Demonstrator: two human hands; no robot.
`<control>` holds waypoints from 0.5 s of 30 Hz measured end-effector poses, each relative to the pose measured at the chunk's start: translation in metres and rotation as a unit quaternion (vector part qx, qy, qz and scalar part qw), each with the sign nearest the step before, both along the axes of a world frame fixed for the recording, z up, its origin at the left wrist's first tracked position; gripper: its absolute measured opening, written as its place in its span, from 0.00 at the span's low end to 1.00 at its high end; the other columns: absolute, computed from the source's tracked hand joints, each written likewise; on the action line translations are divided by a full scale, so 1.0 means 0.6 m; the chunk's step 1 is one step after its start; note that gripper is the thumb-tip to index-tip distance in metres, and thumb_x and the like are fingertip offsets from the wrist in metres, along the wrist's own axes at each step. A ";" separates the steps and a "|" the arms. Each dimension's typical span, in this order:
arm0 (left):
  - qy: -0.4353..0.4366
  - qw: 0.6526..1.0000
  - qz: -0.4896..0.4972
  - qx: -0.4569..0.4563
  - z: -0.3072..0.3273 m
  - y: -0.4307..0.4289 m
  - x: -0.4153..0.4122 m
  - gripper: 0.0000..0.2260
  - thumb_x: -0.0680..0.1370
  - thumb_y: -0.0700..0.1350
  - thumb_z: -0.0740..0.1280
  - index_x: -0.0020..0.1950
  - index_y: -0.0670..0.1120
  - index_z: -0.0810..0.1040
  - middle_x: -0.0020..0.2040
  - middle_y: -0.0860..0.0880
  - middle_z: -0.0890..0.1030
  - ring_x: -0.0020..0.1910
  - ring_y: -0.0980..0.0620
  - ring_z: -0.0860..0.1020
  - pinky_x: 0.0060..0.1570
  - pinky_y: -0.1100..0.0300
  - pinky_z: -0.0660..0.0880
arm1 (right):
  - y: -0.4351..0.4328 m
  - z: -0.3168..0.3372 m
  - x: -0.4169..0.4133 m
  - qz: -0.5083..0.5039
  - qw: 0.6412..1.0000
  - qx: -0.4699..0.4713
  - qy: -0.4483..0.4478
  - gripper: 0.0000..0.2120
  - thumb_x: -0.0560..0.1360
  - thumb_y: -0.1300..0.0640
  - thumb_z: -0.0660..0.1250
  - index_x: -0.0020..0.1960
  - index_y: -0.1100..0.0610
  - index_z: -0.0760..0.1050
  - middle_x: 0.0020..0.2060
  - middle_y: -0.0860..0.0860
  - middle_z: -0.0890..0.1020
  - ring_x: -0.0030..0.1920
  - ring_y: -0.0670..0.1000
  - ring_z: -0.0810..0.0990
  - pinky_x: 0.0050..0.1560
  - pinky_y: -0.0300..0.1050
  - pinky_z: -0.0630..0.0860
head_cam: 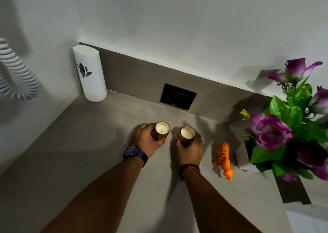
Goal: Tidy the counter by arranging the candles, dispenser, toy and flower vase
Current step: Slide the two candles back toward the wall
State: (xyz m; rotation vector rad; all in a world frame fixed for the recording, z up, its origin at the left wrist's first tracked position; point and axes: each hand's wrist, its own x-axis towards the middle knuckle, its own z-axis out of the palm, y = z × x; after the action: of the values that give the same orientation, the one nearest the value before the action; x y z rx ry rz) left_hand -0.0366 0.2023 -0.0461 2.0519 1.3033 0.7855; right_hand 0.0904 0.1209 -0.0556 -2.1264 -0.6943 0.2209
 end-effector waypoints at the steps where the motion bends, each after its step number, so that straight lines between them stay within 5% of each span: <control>1: -0.005 1.000 0.004 -0.005 0.000 0.012 0.007 0.24 0.64 0.53 0.80 0.57 0.47 0.80 0.50 0.46 0.81 0.50 0.46 0.77 0.48 0.55 0.75 | 0.011 -0.001 0.006 0.001 1.000 0.001 -0.006 0.27 0.69 0.52 0.73 0.65 0.57 0.70 0.59 0.58 0.77 0.58 0.58 0.76 0.56 0.46 0.71; 8: -0.024 0.999 0.017 -0.023 0.000 0.102 0.056 0.23 0.64 0.52 0.80 0.56 0.47 0.80 0.51 0.45 0.80 0.48 0.44 0.78 0.47 0.57 0.74 | 0.088 -0.006 0.051 -0.009 0.999 0.030 0.021 0.27 0.67 0.49 0.73 0.63 0.53 0.71 0.58 0.55 0.78 0.58 0.57 0.77 0.60 0.54 0.75; 15: -0.055 0.997 0.031 -0.035 -0.009 0.150 0.083 0.24 0.64 0.51 0.80 0.56 0.47 0.80 0.52 0.46 0.79 0.48 0.44 0.77 0.45 0.59 0.71 | 0.129 -0.021 0.072 -0.042 0.996 0.077 0.000 0.26 0.67 0.52 0.74 0.63 0.57 0.73 0.55 0.57 0.79 0.55 0.58 0.78 0.54 0.45 0.72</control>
State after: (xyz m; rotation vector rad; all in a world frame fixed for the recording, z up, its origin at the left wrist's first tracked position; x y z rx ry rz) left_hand 0.0131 0.2924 -0.0513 1.8948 1.3193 0.8542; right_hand 0.1338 0.1986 -0.0680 -2.0027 -0.5998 0.1175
